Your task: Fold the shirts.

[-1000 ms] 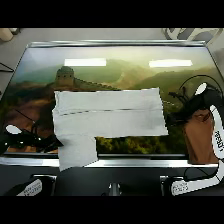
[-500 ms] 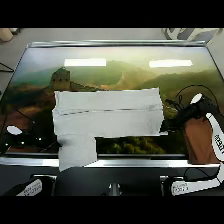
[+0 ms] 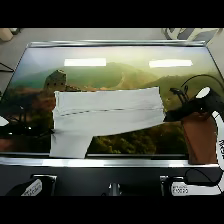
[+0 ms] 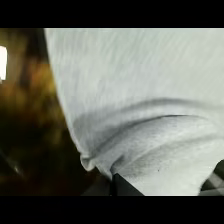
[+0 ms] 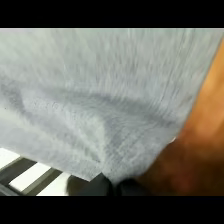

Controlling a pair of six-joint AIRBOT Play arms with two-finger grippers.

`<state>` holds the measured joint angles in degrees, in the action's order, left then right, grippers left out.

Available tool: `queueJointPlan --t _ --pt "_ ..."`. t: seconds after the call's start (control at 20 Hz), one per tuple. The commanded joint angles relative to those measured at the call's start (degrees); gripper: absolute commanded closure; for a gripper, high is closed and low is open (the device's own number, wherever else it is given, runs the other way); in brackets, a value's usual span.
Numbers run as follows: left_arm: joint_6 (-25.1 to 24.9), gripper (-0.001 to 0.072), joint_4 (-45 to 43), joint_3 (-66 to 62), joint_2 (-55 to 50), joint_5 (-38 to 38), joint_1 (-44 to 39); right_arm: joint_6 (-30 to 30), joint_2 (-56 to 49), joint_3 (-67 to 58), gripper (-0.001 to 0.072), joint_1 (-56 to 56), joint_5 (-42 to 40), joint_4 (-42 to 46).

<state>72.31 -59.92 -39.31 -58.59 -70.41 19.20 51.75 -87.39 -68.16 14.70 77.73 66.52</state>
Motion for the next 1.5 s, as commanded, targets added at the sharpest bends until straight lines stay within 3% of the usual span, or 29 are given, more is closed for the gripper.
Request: queueJointPlan --t 0.0,0.2,0.5,0.7,0.9,0.95,1.0,1.05,1.15,1.45 --pt "-0.3 0.0674 2.9 -8.2 1.1 0.9 0.0 -0.4 1.9 -6.8 0.0694 -1.2 -2.7 -0.5" --pt "-0.4 0.0674 12.2 -16.9 -6.1 9.6 0.0 1.5 -3.3 -14.7 0.0694 -5.5 -12.2 0.8" --pt "-0.3 0.0674 14.1 -35.7 -28.1 11.6 -3.8 6.2 -15.8 -27.8 0.0694 -6.1 -18.2 -1.6" --pt "1.5 0.0674 14.1 -40.1 -38.7 12.0 -5.5 8.2 -21.0 -29.0 0.0693 -6.1 -16.8 -1.4" --pt "3.8 0.0672 14.1 -40.1 -42.2 11.3 -5.4 8.2 -24.3 -29.0 0.0678 -6.1 -14.8 -1.4" --pt "4.8 0.0640 14.1 -40.2 -42.2 10.9 -5.4 8.2 -24.2 -29.0 0.0538 -6.1 -15.4 -1.7" --pt "5.2 0.0458 14.1 -40.7 -42.1 9.9 -5.3 7.6 -23.7 -29.0 0.0302 -5.9 -16.0 -3.0" --pt "5.2 0.0241 14.1 -41.9 -42.1 7.9 -5.0 5.1 -22.6 -29.0 0.0125 -5.4 -16.4 -4.5" --pt "5.2 0.0238 14.1 -44.9 -41.6 4.2 -4.2 3.0 -20.1 -29.0 0.0040 -3.3 -16.6 -4.9" --pt "1.3 0.0240 14.3 -48.5 -34.0 1.2 -6.6 6.1 -24.2 -29.0 0.0034 2.6 -10.8 -14.0"
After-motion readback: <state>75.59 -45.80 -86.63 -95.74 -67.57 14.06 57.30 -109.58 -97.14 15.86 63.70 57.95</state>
